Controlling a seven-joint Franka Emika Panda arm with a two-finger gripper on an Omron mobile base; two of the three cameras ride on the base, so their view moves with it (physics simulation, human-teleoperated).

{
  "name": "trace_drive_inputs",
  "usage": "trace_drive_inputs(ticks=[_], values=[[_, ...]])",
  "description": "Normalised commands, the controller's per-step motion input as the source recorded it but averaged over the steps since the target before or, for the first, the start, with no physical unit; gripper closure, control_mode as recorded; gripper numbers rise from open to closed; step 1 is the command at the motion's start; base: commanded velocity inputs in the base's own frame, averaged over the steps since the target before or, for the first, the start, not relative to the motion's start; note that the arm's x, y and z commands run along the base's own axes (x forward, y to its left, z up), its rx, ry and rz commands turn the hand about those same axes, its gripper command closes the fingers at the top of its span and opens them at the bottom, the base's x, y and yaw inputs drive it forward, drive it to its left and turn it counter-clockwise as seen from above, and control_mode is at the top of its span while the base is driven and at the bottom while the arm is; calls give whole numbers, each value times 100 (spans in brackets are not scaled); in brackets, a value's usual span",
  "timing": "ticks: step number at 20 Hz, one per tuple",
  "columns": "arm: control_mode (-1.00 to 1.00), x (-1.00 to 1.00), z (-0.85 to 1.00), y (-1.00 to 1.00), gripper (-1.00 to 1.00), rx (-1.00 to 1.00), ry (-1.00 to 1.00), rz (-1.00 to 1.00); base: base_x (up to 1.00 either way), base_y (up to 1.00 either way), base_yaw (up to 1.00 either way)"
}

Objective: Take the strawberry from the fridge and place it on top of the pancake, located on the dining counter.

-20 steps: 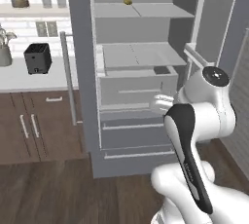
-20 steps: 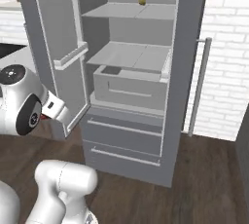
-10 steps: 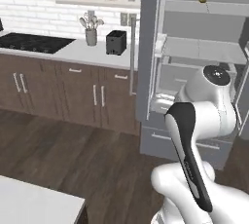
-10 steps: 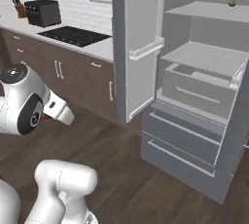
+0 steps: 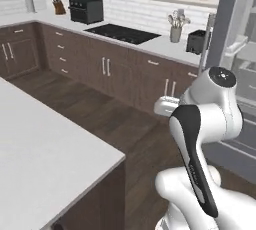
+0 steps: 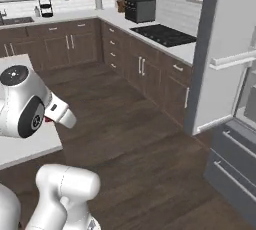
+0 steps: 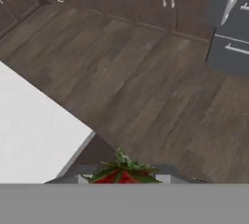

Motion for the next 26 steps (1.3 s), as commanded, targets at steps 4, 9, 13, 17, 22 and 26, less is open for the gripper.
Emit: trace_drive_inputs(ticks=[4, 9, 13, 17, 22, 26], values=[[100, 0, 0, 0, 100, 0, 0, 0, -61, 2, 66], [100, 0, 0, 0, 100, 0, 0, 0, -69, 14, 64], [100, 0, 0, 0, 100, 0, 0, 0, -73, 83, 55], [100, 0, 0, 0, 100, 0, 0, 0, -39, 100, 47], [100, 0, 0, 0, 100, 0, 0, 0, -3, 100, 38], [100, 0, 0, 0, 100, 0, 0, 0, 3, 100, 32]])
